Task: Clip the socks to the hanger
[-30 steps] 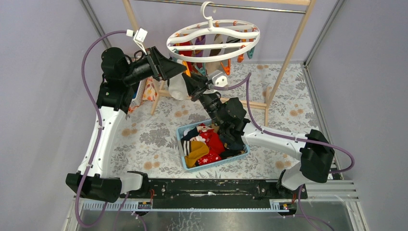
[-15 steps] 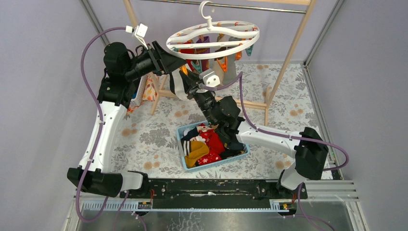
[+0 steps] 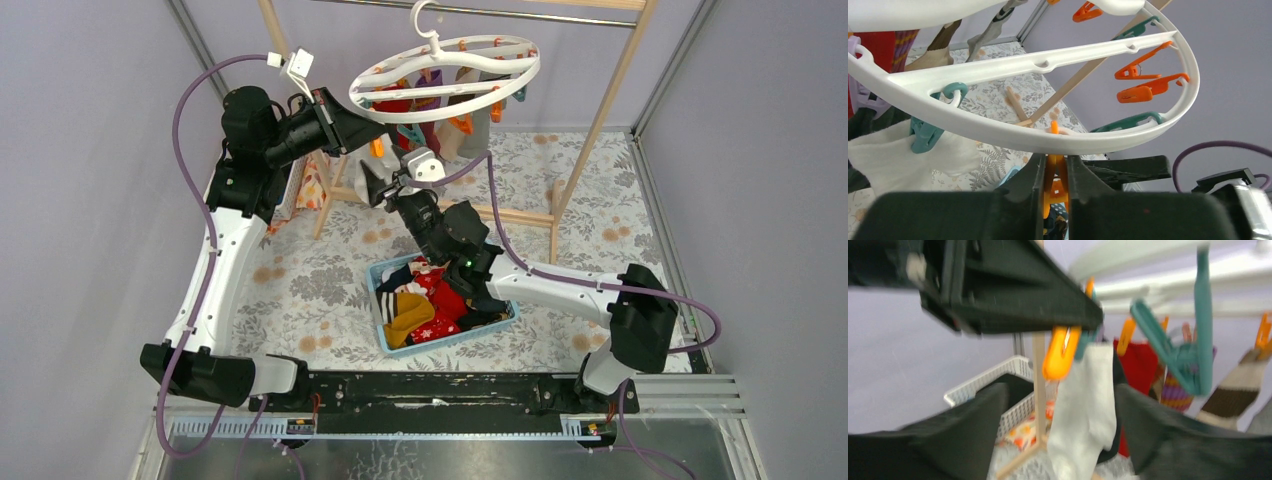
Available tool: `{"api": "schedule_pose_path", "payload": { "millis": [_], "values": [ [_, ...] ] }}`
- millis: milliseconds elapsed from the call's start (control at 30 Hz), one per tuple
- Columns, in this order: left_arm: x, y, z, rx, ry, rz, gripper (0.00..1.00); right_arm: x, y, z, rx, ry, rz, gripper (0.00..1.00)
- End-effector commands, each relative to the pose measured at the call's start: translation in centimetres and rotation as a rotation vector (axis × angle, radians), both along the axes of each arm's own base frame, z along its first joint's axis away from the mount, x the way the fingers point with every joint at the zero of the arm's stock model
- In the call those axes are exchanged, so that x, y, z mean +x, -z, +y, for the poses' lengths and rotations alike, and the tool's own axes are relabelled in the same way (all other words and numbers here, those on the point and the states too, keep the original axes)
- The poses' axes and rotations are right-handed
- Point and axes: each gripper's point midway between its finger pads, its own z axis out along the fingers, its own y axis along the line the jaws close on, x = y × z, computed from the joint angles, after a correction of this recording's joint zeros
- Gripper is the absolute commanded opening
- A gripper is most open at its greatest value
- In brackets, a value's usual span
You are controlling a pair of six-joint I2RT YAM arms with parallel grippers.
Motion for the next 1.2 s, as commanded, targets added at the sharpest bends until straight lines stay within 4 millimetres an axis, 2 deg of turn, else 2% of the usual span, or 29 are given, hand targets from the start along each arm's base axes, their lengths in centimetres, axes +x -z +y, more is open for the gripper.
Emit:
{"api": "schedule_pose_path", "payload": {
  "millis": [0, 100, 167, 300, 400, 467, 567, 700, 800, 1000, 1167],
  "values": [
    [0.8, -0.3, 0.4, 0.023, -0.033, -0.036, 0.07, -1.4, 0.4, -4.7, 0.035, 0.074, 0.075, 0.99],
    [0.6, -0.1, 0.2, 0.027, -0.013, -0.036, 0.07, -3.1, 2.3, -8.0, 0.105, 0.055, 0.177, 1.0],
    [0.5, -0.1, 0.2, 0.03, -0.005, -0.038, 0.07, -4.7, 4.3, -9.1, 0.09, -0.003, 0.27, 1.0],
    [0.2, -0.2, 0.1, 0.031, 0.011, -0.042, 0.06, -7.8, 9.0, -9.9, -0.042, -0.117, 0.464, 1.0],
    [0.1, 0.0, 0.2, 0.035, 0.014, -0.043, 0.06, -10.0, 13.6, -9.9, -0.164, -0.168, 0.667, 1.0],
    [0.0, 0.2, 0.3, 0.04, 0.018, -0.038, 0.05, -11.7, 16.1, -9.4, -0.245, -0.223, 0.786, 1.0],
    [0.1, 0.5, 0.3, 0.047, 0.021, -0.031, 0.05, -13.2, 19.0, -8.8, -0.342, -0.269, 0.899, 0.99],
    [0.1, 0.4, 0.3, 0.045, 0.025, -0.03, 0.05, -15.3, 20.6, -6.6, -0.386, -0.401, 0.994, 0.86],
    [0.1, 0.6, 0.2, 0.048, 0.029, -0.023, 0.05, -16.4, 22.6, -5.4, -0.432, -0.459, 1.082, 0.78],
    [0.2, 1.0, 0.2, 0.052, 0.034, -0.013, 0.05, -17.2, 25.5, -4.9, -0.479, -0.484, 1.149, 0.67],
    [0.2, 0.9, 0.1, 0.05, 0.035, -0.014, 0.05, -17.4, 26.4, -5.2, -0.499, -0.481, 1.163, 0.51]
  ]
}}
